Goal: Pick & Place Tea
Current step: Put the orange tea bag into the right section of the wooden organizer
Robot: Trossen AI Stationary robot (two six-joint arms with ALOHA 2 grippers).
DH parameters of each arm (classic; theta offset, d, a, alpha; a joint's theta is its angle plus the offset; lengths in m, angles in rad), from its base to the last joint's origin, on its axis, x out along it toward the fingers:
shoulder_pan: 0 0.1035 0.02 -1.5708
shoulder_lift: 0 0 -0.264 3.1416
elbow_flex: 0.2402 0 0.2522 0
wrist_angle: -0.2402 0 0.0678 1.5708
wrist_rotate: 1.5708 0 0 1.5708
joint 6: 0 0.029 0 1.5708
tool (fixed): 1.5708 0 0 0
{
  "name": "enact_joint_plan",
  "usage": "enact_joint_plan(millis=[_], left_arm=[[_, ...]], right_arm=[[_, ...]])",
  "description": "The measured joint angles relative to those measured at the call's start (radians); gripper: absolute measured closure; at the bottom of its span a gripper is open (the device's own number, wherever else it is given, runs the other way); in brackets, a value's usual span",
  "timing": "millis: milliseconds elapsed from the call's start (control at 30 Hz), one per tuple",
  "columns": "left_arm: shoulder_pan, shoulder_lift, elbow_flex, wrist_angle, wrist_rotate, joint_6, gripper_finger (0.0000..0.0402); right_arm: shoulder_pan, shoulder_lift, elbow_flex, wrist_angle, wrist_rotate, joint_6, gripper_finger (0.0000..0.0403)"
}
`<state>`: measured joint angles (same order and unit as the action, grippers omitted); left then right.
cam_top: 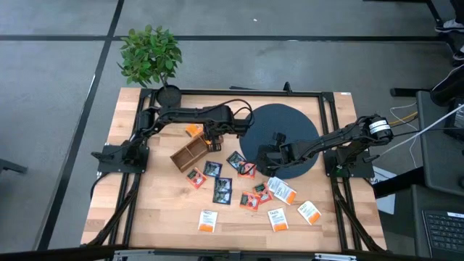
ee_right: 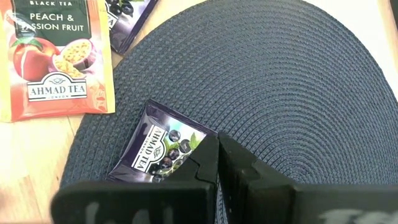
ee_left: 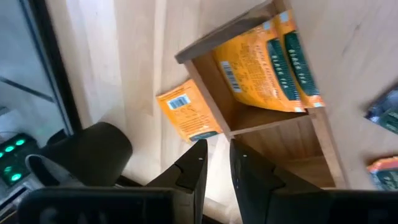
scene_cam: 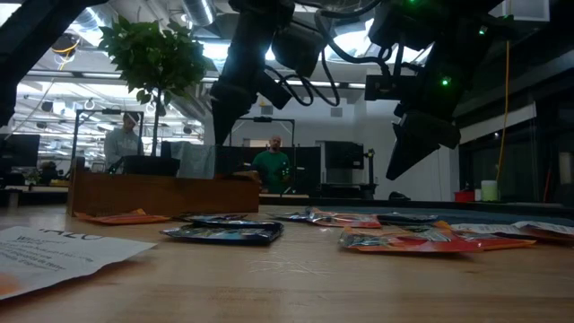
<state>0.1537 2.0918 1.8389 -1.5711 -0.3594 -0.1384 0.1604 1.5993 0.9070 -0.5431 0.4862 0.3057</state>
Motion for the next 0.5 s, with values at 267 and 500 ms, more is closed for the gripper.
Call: enact_joint_plan(millis=[267, 500], left_arm=[[-0.042, -0.043, -0.001, 0.023, -0.001, 0.026, 0.0319], [-0.080, -0.180, -0.010, 0.202, 0.068, 0.103, 0.0314]], right_arm=[[0.000, 0.000, 0.000, -0.005, -0.009, -0.025, 0.0391], [0.000, 0.000, 0.000, -0.005, -0.009, -0.030, 0.0391]])
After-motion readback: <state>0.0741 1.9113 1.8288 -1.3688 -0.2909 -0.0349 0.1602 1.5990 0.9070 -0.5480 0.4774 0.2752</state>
